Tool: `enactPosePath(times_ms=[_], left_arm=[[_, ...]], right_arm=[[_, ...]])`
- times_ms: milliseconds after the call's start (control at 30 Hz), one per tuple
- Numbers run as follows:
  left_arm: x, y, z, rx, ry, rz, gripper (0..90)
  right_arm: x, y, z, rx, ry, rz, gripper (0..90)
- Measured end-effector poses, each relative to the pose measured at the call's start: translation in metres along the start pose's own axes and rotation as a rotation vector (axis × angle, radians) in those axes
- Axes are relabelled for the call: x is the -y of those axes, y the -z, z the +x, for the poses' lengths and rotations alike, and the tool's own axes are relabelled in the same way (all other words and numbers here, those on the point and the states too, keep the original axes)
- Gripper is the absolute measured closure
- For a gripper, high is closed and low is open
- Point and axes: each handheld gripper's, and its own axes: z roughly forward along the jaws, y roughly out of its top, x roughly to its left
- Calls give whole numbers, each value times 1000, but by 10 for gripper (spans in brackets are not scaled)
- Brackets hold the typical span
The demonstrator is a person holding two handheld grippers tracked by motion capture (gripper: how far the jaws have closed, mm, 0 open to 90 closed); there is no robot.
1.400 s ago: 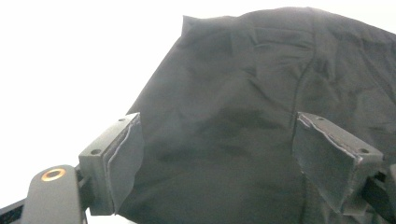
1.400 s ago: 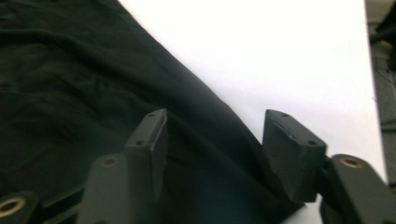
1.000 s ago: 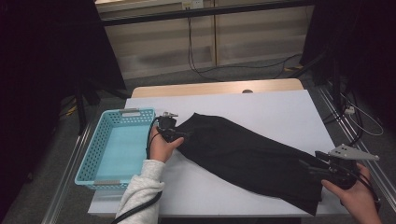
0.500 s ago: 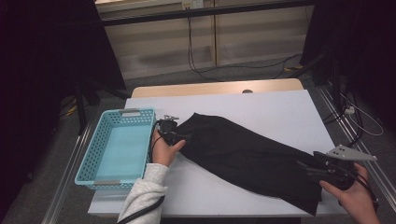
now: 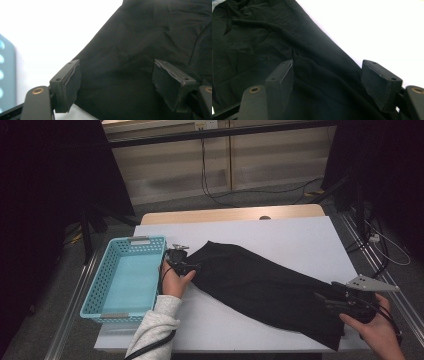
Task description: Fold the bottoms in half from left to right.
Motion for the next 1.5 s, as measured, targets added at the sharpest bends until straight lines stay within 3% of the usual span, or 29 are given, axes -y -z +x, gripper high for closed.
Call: enactPosePath(times_ms=[67,200,267,433,667,700,733,767,833,1000,1033,1200,1300,1400,1500], left_arm=[[1,-1,-2,-7,-27,0,226],[0,-2,-6,-10,-23,0,231],[0,-4,-7,-1,-16,-14,186],[0,-8,-7,-29,-36,-28,141],[-6,-15,-6,-16,-40,-42,84],[-7,-14,-6,17,-36,-72,94],[-8,-14,-6,15,-29,-85,134],[-8,-14,-5,-14,-36,-72,142],[-8,-19,-2,-17,-10,-62,90],[-8,-25,3,-25,-61,-69,72],[-8,-25,4,-21,-41,-72,67],[-9,-26,4,-25,-50,-68,76],[-9,-21,5,-21,-25,-68,183],[-9,-16,4,-5,-4,-57,404],[-9,-13,2,11,14,-38,548]], right_arm=[[0,-1,0,-4,-5,1,269],[0,-2,2,-10,0,1,269],[-1,-2,3,-13,7,4,269],[0,-4,4,-21,6,3,269],[0,-6,5,-28,11,6,264],[0,-6,5,-29,8,7,264],[0,-6,6,-30,11,7,263],[0,-7,6,-31,11,7,262],[0,-8,6,-35,9,11,262],[0,-9,7,-39,13,11,257],[0,-10,7,-38,14,11,257],[1,-11,8,-44,20,17,257],[0,-12,9,-46,24,17,257],[-1,-12,9,-44,27,17,257],[-1,-11,9,-44,25,15,257]])
